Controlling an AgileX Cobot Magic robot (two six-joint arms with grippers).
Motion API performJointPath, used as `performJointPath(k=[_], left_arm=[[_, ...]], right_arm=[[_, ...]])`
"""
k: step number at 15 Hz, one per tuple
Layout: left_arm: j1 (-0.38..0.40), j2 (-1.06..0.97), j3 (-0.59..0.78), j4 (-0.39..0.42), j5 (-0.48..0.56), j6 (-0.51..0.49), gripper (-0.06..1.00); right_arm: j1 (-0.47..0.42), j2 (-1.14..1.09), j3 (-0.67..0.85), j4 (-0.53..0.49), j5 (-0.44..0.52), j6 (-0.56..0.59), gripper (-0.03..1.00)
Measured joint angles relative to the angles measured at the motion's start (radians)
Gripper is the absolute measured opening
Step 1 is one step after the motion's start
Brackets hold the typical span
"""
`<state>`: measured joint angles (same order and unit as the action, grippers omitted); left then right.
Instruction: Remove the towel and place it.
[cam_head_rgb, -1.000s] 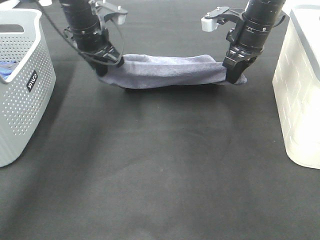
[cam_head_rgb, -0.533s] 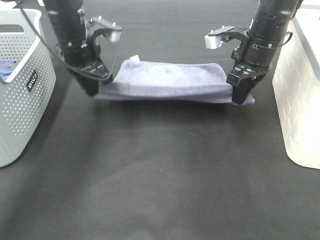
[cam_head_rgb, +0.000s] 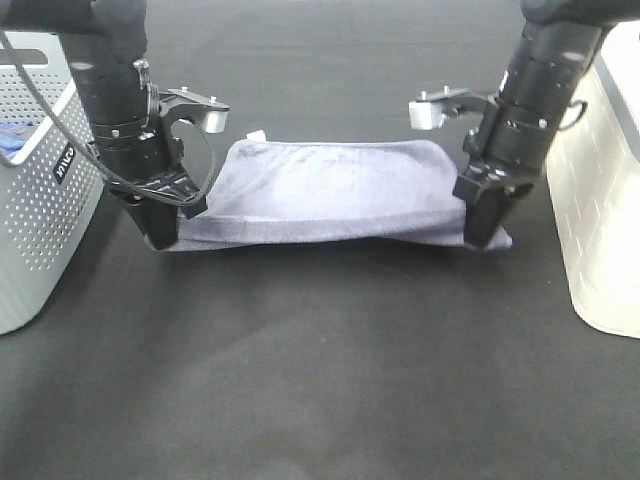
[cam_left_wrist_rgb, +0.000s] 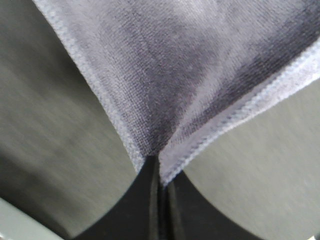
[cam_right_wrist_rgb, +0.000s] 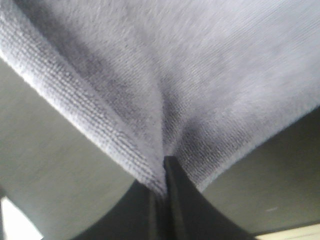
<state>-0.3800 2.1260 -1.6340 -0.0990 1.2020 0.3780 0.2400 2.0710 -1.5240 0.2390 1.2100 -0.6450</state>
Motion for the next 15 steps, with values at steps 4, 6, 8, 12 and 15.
performJointPath(k=[4,6,8,12,15], left_arm=[[0.000,-0.007,0.061,-0.021,0.000,0.000,0.00],[0.000,-0.007,0.084,-0.027,0.000,0.000,0.00],[-0.001,-0.009,0.150,-0.048,-0.001,0.000,0.00],[-0.001,-0.010,0.200,-0.070,-0.005,0.000,0.00],[-0.011,-0.012,0.219,-0.075,-0.005,0.000,0.00]], right_arm=[[0.001,-0.038,0.099,0.036,-0.002,0.000,0.00],[0.001,-0.038,0.126,0.042,-0.005,0.000,0.00],[0.002,-0.038,0.180,0.060,-0.007,-0.001,0.00],[0.004,-0.038,0.226,0.074,-0.009,-0.008,0.00],[0.004,-0.038,0.277,0.086,-0.011,-0.009,0.00]])
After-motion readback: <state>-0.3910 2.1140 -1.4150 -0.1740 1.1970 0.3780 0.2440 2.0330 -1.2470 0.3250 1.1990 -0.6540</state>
